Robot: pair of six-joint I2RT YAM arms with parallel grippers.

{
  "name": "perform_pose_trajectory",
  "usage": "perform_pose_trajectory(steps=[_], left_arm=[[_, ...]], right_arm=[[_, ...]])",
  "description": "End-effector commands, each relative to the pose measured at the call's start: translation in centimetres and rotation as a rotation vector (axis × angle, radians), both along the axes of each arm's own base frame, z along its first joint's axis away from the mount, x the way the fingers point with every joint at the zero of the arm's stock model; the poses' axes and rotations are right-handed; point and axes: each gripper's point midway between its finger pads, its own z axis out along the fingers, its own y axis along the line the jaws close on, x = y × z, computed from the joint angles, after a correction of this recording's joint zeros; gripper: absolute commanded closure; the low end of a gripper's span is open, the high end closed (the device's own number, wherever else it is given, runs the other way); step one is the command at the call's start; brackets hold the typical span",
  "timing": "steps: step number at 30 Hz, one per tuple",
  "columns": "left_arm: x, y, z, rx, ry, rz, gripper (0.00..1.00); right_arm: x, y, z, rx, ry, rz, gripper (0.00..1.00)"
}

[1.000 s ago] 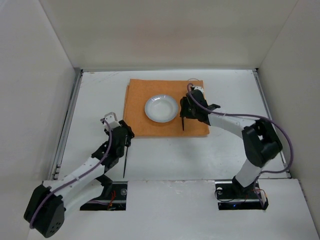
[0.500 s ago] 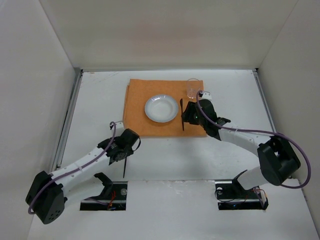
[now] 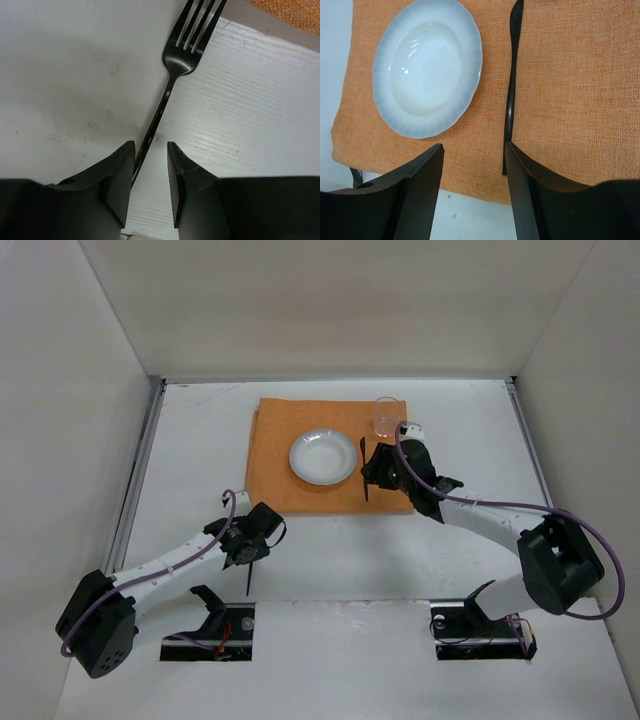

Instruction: Set the dinner table for one person

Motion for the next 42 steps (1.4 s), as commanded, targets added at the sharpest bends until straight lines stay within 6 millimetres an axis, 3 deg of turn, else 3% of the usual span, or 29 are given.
perform_pose_trajectory(steps=[1,10,18,26,34,38,42], left_arm=[[-0.5,0.8,-0.3,0.019,0.010,0.039,0.70],[-1.0,1.2,-1.3,0.035,0.045,0.090,0.69],[-0.9,1.0,-1.3,0.059,0.045,0.058,0.79],[-0.9,0.3,-1.3,0.134,0.092,-0.033,0.75],[-0.5,0.1,-1.2,0.153,0.081,-0.048,0.97],[-0.6,-0.3,-0.3,0.112,0.047,-0.044,0.99],[-0.6,-1.1,2.1,0.059,-0.008,-0.045,0.99]], right_arm=[[0.3,0.8,2.2,0.056,-0.066,0.012,0.42],[0.2,0.8,2.4,0.061,-0.072,0.016,0.42],[0.1,0.8,2.7,0.073,-0.077,0.020,0.42],[0.0,0.5,3.4,0.087,-0.092,0.017,0.42],[0.0,-0.1,3.9,0.106,-0.102,0.005,0.42],[0.1,-0.3,3.7,0.106,-0.100,0.000,0.42],[0.2,-0.1,3.2,0.104,-0.088,0.003,0.42]])
